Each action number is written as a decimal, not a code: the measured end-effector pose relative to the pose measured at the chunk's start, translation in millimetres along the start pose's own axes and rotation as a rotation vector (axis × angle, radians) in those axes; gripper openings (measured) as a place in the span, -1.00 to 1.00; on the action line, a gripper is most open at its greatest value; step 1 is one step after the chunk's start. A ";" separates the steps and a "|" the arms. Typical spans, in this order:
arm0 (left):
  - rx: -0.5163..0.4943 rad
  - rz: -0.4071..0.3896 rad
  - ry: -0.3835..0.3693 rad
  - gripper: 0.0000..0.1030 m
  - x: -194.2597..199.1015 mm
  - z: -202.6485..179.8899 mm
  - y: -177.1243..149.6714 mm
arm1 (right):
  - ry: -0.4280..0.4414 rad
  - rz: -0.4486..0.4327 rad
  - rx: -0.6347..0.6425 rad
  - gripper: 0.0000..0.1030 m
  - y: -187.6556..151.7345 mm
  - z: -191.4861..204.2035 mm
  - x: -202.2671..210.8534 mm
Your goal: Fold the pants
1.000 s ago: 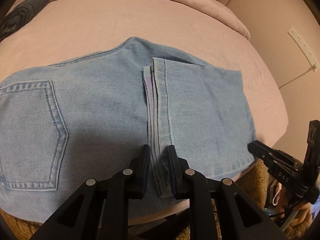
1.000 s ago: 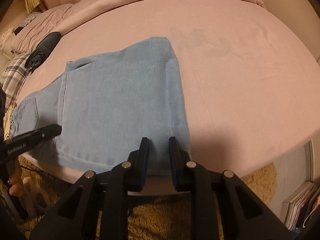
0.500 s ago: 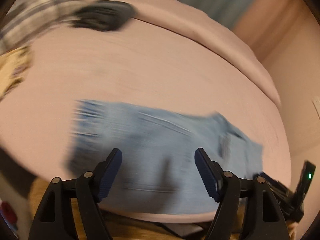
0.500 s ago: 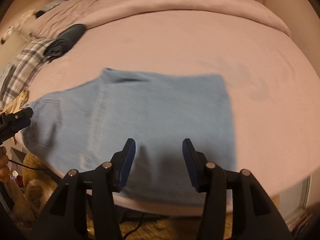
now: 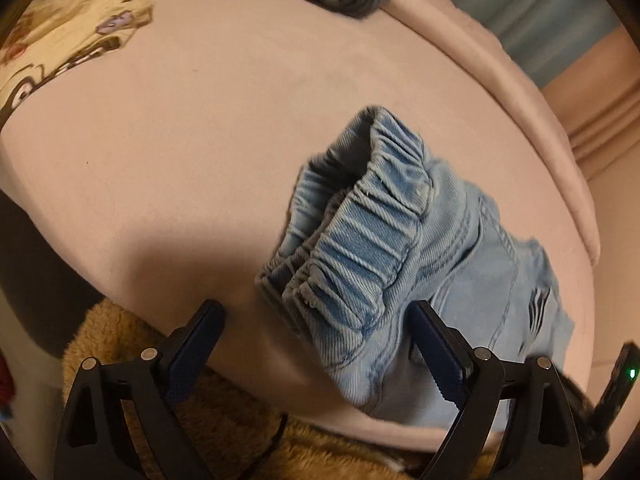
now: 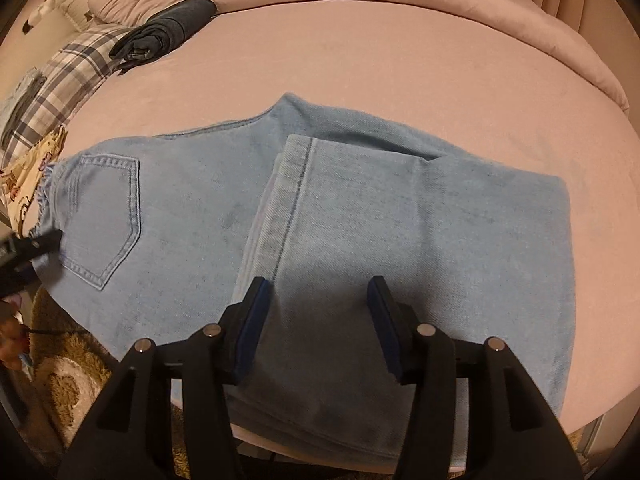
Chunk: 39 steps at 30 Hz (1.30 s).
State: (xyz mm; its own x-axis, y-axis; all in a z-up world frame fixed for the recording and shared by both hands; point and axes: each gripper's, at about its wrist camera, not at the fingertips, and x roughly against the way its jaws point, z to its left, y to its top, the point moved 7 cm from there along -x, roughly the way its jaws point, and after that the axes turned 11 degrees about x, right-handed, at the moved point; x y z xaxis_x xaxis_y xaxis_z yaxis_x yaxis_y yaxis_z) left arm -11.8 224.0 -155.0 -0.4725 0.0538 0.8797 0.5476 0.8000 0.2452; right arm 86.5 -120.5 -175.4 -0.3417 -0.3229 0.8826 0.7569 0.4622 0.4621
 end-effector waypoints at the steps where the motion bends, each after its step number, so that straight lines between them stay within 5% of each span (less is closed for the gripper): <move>1: -0.006 -0.006 -0.004 0.79 -0.7 -2.4 0.9 | 0.006 -0.003 -0.005 0.00 -0.1 -0.6 0.9; 3: -0.020 -0.009 -0.002 0.64 -0.4 -6.0 0.1 | 0.004 -0.006 -0.005 -0.01 -0.7 -0.4 1.5; 4: -0.032 -0.009 -0.012 0.35 0.0 -11.5 -1.0 | -0.001 -0.007 -0.004 -0.01 -0.3 -0.5 1.5; 7: -0.052 0.001 -0.042 -0.11 2.3 -18.3 -3.0 | -0.011 -0.007 -0.002 0.00 1.1 0.9 1.3; 10: -0.017 0.010 -0.084 -0.42 13.4 -25.4 -3.4 | -0.004 -0.010 -0.006 0.00 1.9 0.2 1.1; 13: -0.094 -0.056 -0.095 -0.45 40.2 -51.5 -3.4 | 0.004 -0.010 -0.009 0.00 2.9 0.2 1.2; 21: -0.402 -0.114 -0.321 -0.46 106.5 -170.3 -25.9 | 0.100 -0.060 -0.107 -0.01 -0.2 -12.9 11.0; 27: -0.614 -0.028 -0.412 -0.46 98.6 -243.0 -72.1 | 0.114 -0.111 -0.211 -0.02 -15.3 -45.1 34.7; 39: -0.818 0.267 -0.328 -0.37 -11.3 -297.1 -157.1 | -0.003 -0.145 -0.496 0.02 -81.3 -136.6 68.5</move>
State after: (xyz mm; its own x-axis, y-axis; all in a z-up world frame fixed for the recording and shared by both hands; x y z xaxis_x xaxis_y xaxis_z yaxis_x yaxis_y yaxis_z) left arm 112.7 -79.8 -82.4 -0.3638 0.4425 0.8197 0.9255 0.0719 0.3720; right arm 77.7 -293.0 -164.3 -0.4639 -0.3515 0.8132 0.8744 -0.0345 0.4839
